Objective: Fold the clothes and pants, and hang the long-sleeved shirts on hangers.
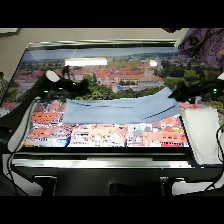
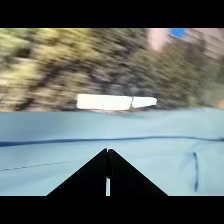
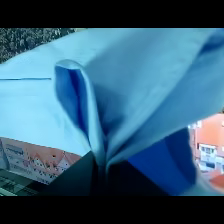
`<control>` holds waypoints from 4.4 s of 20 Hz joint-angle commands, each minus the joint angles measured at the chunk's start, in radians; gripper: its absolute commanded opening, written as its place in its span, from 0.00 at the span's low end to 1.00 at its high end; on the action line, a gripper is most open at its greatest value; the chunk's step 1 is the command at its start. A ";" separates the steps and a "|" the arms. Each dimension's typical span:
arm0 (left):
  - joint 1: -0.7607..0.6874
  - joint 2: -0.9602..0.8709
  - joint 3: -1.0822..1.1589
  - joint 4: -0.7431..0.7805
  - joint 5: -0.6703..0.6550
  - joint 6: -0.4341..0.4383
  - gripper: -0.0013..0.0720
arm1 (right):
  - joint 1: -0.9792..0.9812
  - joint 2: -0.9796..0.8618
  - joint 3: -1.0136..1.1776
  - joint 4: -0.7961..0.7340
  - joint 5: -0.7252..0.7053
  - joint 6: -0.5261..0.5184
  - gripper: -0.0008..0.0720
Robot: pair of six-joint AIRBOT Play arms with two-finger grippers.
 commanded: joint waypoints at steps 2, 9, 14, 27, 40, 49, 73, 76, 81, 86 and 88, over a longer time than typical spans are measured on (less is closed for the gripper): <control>-0.261 -0.093 0.001 -0.242 0.238 0.000 0.04 | 0.001 0.111 0.141 -0.103 0.120 0.150 0.05; -0.537 -0.280 0.156 -0.512 0.370 -0.014 0.04 | 0.001 0.183 0.248 -0.152 0.198 0.176 0.05; -0.632 -0.431 0.362 -0.511 0.371 -0.190 0.04 | 0.001 0.201 0.253 -0.151 0.197 0.179 0.05; -0.208 -0.107 0.383 0.225 -0.266 -0.194 0.04 | 0.280 0.201 0.253 -0.151 0.012 0.320 0.05; 0.359 0.259 0.383 0.325 -0.492 -0.091 0.04 | 0.859 -0.057 0.253 -0.285 -0.347 0.663 0.05; 0.338 0.256 0.325 0.325 -0.491 -0.076 0.04 | 0.899 -0.160 0.253 -0.058 -0.507 0.552 0.71; 0.333 0.256 0.325 0.325 -0.491 -0.076 0.04 | 0.071 -0.037 -0.552 0.421 -0.323 -0.311 0.75; 0.333 0.256 0.325 0.325 -0.491 -0.076 0.04 | 0.145 -0.105 -0.552 0.477 -0.378 -0.344 0.75; 0.333 0.256 0.325 0.325 -0.491 -0.076 0.04 | 0.234 -0.131 -0.550 0.517 -0.461 -0.346 0.53; 0.333 0.256 0.325 0.325 -0.491 -0.076 0.04 | 0.266 -0.126 -0.541 0.547 -0.487 -0.350 0.05; 0.333 0.256 0.325 0.325 -0.491 -0.076 0.04 | 0.264 -0.102 -0.486 0.555 -0.483 -0.338 0.05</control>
